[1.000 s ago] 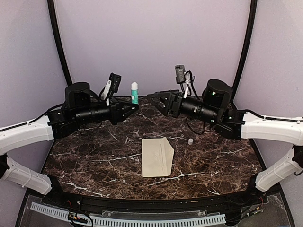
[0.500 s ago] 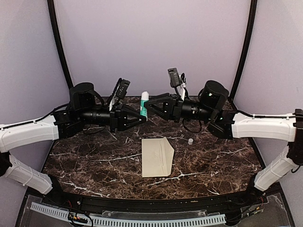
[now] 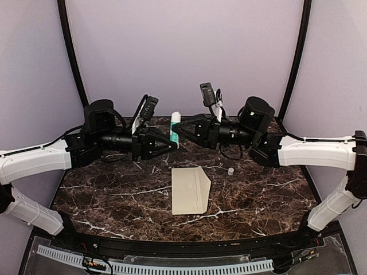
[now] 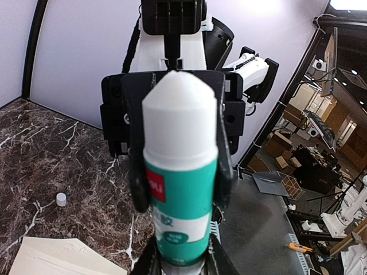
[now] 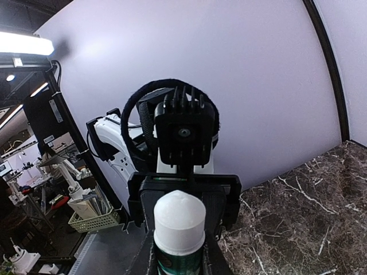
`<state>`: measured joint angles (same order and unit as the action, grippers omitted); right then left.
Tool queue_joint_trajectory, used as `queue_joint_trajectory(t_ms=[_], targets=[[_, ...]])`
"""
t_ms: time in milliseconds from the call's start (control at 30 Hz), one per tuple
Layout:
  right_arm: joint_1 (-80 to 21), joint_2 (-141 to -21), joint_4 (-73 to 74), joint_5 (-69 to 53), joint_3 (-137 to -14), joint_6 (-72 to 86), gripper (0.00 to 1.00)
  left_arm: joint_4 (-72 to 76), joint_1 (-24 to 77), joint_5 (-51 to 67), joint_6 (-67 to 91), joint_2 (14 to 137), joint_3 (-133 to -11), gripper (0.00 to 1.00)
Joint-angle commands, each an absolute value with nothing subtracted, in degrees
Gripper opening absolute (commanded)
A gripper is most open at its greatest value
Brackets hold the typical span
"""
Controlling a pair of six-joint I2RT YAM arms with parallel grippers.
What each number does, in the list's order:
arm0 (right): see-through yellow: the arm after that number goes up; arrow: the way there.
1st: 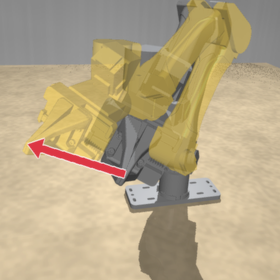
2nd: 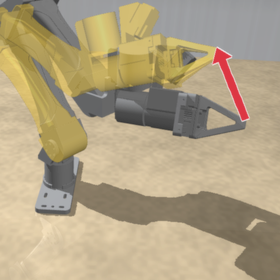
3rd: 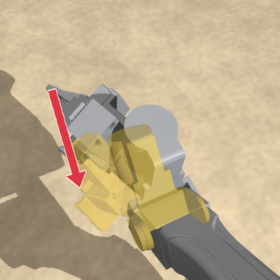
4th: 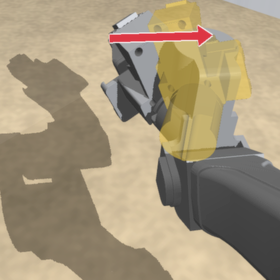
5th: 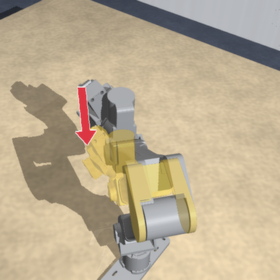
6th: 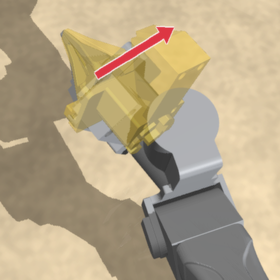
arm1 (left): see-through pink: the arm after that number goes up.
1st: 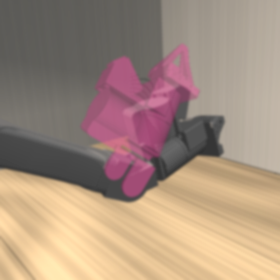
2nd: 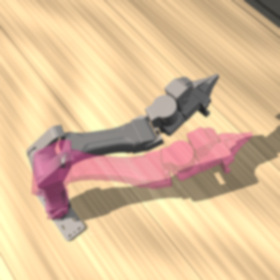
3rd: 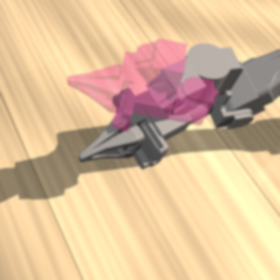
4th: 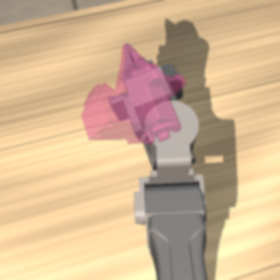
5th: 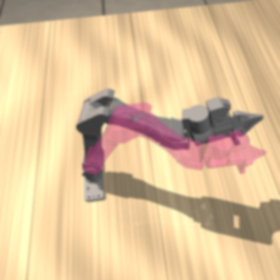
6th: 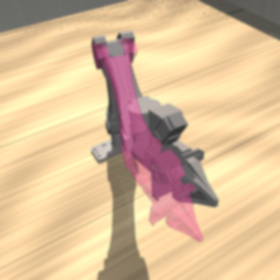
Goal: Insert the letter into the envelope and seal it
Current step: Unscrew the solid glue.
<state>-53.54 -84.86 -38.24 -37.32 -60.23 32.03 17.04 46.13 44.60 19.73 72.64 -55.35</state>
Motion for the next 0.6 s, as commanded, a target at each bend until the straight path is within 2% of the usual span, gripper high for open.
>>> queue_joint_trajectory(t_ms=[0, 167, 400, 567], targets=[[-54.5, -84.6, -38.2, -35.8, -62.0, 31.6, 0.00, 15.7, 46.1, 38.8, 16.9, 71.7, -56.8, 0.00], [-57.3, -84.9, -26.4, -21.1, -65.8, 26.4, 0.00, 9.6, 46.4, 21.8, 12.3, 70.2, -56.6, 0.00], [-61.4, -88.3, -19.6, -4.2, -70.1, 27.6, 0.00, 5.6, 49.9, 2.7, 8.0, 70.5, -56.9, 0.00], [-64.3, -92.2, -15.2, 4.6, -74.4, 29.7, 0.00, 4.5, 51.4, -4.8, 7.2, 71.2, -57.1, 0.00]])
